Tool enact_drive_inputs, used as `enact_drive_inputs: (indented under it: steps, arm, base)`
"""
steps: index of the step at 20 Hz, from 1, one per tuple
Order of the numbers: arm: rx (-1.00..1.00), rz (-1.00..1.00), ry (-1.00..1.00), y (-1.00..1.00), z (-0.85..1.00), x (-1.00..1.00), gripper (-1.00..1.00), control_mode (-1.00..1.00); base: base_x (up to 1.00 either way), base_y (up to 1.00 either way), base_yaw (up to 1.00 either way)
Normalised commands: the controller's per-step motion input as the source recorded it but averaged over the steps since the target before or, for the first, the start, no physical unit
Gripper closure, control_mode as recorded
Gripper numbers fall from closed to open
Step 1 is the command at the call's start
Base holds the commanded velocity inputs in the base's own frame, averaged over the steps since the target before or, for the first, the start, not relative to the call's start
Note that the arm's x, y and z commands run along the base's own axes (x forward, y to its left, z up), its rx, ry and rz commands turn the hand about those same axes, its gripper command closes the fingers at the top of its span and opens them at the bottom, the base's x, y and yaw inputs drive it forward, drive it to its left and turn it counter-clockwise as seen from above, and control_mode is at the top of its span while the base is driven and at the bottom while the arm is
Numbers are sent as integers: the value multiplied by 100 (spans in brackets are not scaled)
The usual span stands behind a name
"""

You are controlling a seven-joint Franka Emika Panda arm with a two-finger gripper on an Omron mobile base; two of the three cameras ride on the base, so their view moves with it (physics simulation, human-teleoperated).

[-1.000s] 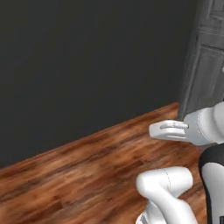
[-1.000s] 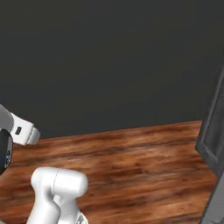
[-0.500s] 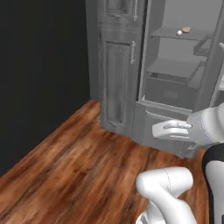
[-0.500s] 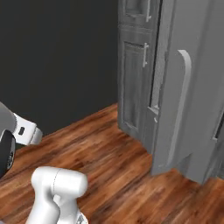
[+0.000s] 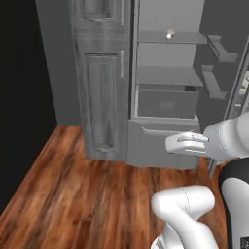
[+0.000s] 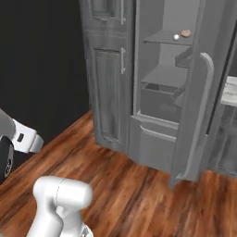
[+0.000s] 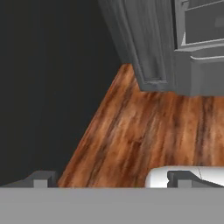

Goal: Pick the egg and butter from the fridge and place them by the bowl for mixing.

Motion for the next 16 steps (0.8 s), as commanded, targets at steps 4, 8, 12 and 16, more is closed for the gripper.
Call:
enact_drive_inputs:
  steps: [4, 8, 12, 16]
  arm:
    - [0, 0, 0, 0, 0, 0, -100, 100]
    - [0, 0, 0, 0, 0, 0, -100, 100]
    - [0, 0, 0, 0, 0, 0, -100, 100]
    - [0, 0, 0, 0, 0, 0, -100, 100]
  base:
    - [93, 86, -56]
    - [99, 50, -53]
    - [100, 28, -42]
    - [100, 5, -38]
